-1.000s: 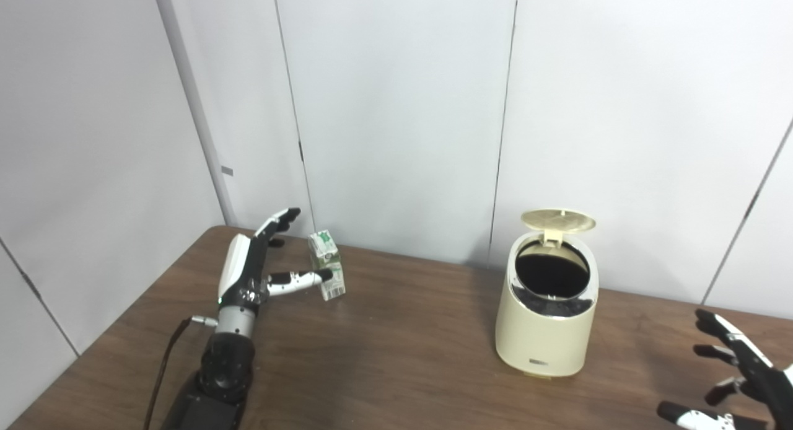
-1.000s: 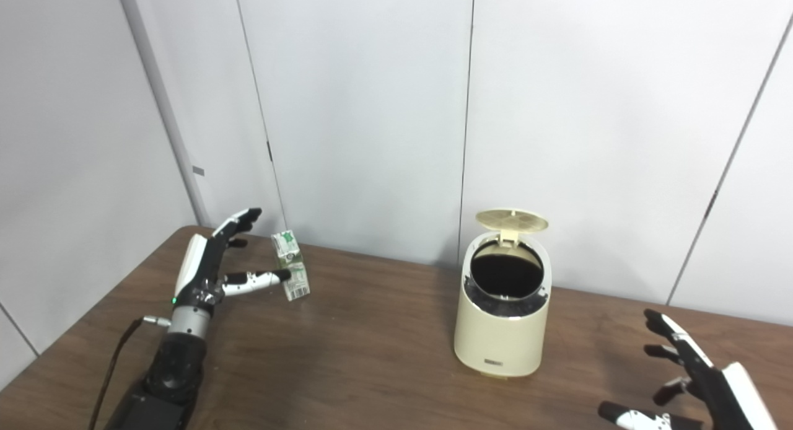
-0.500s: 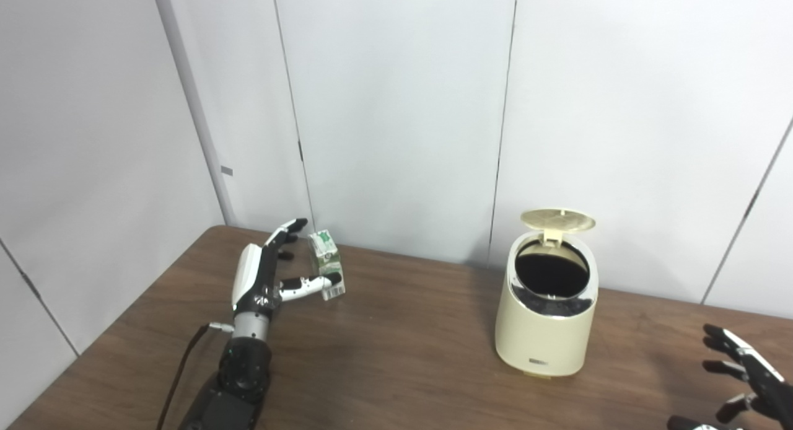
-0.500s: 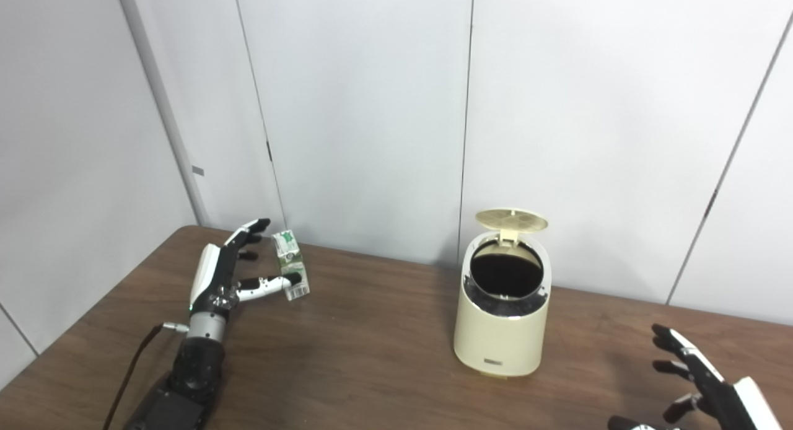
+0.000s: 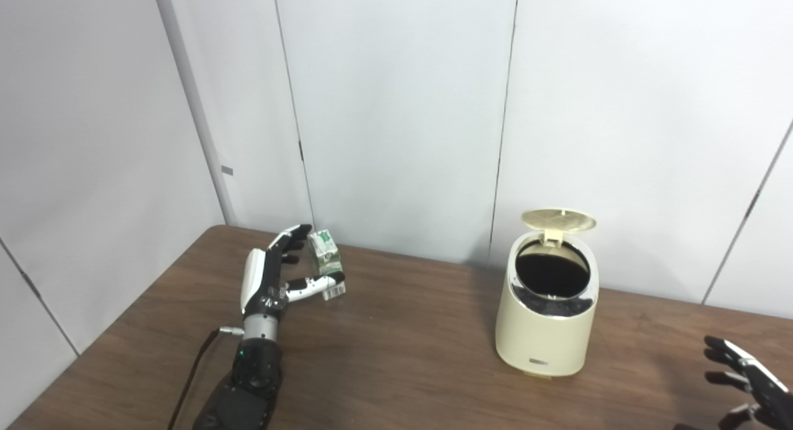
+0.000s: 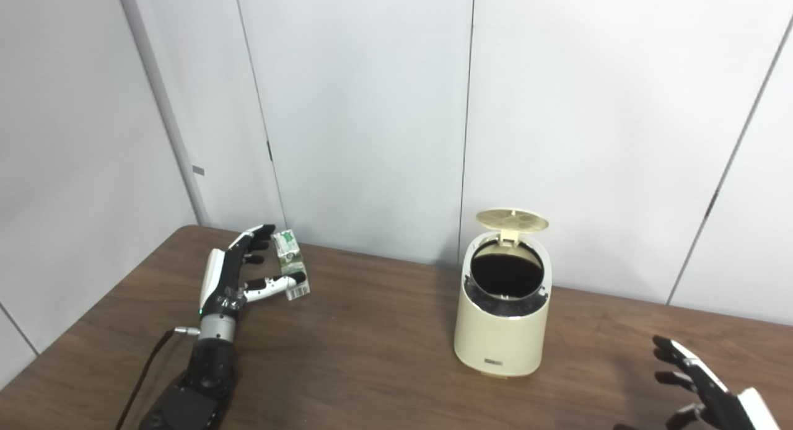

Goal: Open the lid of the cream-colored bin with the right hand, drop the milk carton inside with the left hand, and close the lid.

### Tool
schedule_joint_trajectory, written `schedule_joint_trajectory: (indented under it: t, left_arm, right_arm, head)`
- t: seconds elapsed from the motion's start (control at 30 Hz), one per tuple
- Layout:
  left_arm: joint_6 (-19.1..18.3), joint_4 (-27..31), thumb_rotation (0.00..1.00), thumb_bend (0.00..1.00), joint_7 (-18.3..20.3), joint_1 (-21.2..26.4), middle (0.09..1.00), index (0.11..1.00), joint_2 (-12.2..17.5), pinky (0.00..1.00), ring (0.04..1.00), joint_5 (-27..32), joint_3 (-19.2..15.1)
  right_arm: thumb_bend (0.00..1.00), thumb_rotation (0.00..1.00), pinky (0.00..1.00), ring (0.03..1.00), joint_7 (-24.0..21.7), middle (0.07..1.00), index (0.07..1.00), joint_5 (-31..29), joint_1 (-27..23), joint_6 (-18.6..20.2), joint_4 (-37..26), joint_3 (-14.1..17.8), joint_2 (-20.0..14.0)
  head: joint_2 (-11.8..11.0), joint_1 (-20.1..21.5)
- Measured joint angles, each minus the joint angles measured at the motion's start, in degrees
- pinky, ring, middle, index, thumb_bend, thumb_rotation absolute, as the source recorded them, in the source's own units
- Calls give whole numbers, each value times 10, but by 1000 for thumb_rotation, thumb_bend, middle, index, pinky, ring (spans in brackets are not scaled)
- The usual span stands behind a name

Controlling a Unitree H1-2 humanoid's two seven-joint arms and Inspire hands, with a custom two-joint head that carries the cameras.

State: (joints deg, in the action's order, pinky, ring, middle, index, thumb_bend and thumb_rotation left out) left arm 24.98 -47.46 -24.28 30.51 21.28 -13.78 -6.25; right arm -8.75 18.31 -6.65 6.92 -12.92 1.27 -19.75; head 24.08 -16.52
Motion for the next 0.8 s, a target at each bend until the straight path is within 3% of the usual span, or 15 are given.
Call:
schedule_joint_trajectory:
  t: [0.23, 0.47, 0.8]
  left_arm:
    - [0, -5, 191, 924, -15, 5, 768, 791, 0, 699, 749, 4, 18]
    - [1, -23, 167, 906, -13, 14, 772, 793, 0, 759, 773, 31, 18]
    - [1, -48, 124, 890, -8, 30, 757, 775, -4, 660, 739, 52, 22]
  right_arm:
    - [976, 560, 252, 750, -1, 857, 882, 5, 3, 2, -13, 1, -7]
    - [973, 546, 319, 731, -2, 844, 867, 12, 16, 10, -17, 2, -9]
    - [995, 562, 301, 713, -3, 829, 851, 13, 18, 14, -26, 7, -11]
  head:
    - [5, 4]
    - [6, 10]
    - [11, 9]
